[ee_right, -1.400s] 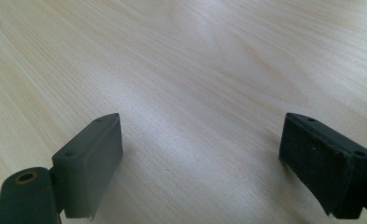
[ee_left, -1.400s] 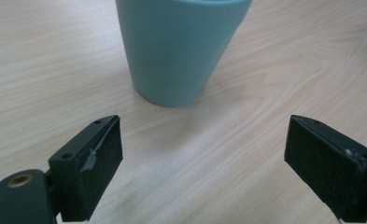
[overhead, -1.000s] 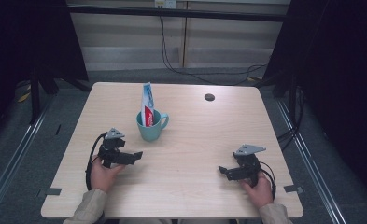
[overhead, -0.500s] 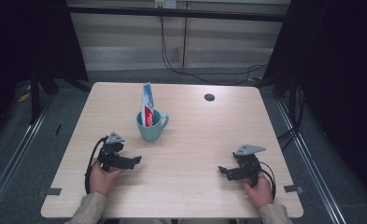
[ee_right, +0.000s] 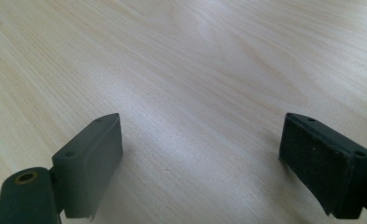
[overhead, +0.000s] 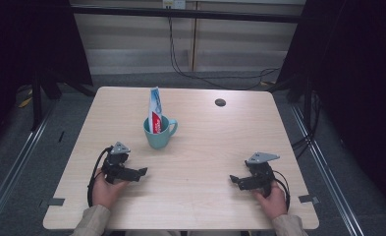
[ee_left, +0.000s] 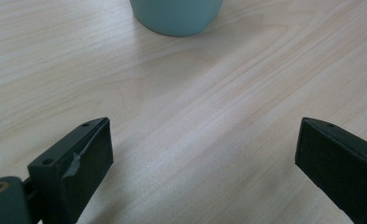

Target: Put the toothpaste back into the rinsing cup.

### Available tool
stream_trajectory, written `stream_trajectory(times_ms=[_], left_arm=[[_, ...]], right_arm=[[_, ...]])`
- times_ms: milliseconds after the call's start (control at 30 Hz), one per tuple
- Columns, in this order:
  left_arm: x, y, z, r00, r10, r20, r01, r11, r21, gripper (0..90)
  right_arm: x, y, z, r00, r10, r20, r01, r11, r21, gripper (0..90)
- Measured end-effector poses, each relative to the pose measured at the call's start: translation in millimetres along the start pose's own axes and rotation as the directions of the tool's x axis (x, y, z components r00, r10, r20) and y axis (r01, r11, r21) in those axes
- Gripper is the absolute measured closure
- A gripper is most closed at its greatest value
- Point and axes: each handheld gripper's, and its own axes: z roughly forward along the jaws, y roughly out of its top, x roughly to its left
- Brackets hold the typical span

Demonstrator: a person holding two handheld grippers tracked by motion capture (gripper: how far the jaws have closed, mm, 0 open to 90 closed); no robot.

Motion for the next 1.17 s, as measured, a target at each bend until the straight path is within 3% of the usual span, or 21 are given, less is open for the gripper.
stream_trajectory(times_ms=[467, 833, 1167], left_arm=[[-1.0, -7.5, 4.8, 0.9998, 0.018, -0.010, -0.018, 0.9998, 0.013, 0.9], [-5.7, -11.8, 6.9, 0.9947, 0.091, -0.048, -0.091, 0.9958, 0.012, 0.0], [-5.6, -11.9, 6.8, 0.9948, 0.091, -0.047, -0.090, 0.9958, 0.011, 0.0]], right_arm=[[0.0, 0.0, 0.0, 1.0000, 0.000, 0.000, 0.000, 1.0000, 0.000, 12.7], [0.0, 0.0, 0.0, 1.0000, 0.000, 0.000, 0.000, 1.0000, 0.000, 12.7], [0.0, 0.0, 0.0, 1.0000, 0.000, 0.000, 0.000, 1.0000, 0.000, 12.7]])
